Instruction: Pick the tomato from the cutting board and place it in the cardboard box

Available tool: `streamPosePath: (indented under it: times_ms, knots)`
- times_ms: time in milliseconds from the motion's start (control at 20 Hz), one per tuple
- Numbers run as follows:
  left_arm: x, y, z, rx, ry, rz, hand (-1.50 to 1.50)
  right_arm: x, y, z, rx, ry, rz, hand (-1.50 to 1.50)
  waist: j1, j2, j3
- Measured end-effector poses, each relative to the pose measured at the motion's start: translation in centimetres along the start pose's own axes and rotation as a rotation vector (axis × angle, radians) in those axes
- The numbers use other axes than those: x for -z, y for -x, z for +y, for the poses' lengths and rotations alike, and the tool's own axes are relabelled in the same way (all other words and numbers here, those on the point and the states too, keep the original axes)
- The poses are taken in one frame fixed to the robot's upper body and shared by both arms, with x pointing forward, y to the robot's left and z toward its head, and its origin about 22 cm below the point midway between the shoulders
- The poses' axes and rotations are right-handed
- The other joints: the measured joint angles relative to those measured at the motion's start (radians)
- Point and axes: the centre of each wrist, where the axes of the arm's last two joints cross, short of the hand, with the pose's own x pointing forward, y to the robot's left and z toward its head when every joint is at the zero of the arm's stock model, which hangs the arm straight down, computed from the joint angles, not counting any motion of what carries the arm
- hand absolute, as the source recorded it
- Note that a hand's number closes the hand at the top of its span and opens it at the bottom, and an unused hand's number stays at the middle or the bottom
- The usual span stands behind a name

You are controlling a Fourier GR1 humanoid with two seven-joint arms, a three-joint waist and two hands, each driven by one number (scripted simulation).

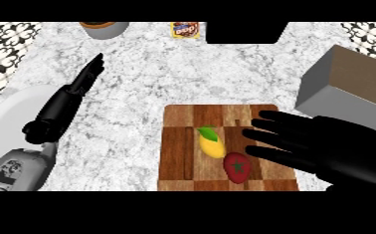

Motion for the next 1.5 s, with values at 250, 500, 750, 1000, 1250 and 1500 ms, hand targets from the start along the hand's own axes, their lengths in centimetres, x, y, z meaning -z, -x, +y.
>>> streamPosePath:
  times_ms: [250, 500, 750, 1000, 1250, 1500]
  knots:
    - [-0.3, -0.1, 0.2, -0.007, 0.002, 0.001, 0.00, 1.1, -3.7, 1.5, -0.068, -0.086, 0.073, -1.50, 0.002, 0.001, 0.000]
    - [0.1, 0.4, -0.2, -0.005, 0.004, -0.004, 0.00, 2.3, -6.2, 3.0, -0.081, -0.148, 0.132, -1.50, 0.003, 0.003, 0.000]
    - [0.4, -0.3, 0.3, 0.000, 0.006, -0.009, 0.00, 3.3, -7.2, 4.4, -0.074, -0.186, 0.175, -1.50, 0.006, 0.004, 0.001]
    - [0.2, 0.3, 0.2, 0.002, 0.003, -0.009, 0.00, 4.1, -7.4, 5.1, -0.116, -0.177, 0.213, -1.50, 0.006, 0.004, 0.001]
    - [0.5, 0.7, 0.5, 0.000, 0.009, -0.010, 0.00, 5.7, -7.2, 7.2, -0.133, -0.159, 0.232, -1.50, 0.007, 0.005, 0.001]
    - [-0.2, 0.6, 0.8, -0.003, 0.004, -0.006, 0.00, 5.8, -6.8, 8.6, -0.164, -0.169, 0.258, -1.50, 0.007, 0.004, 0.001]
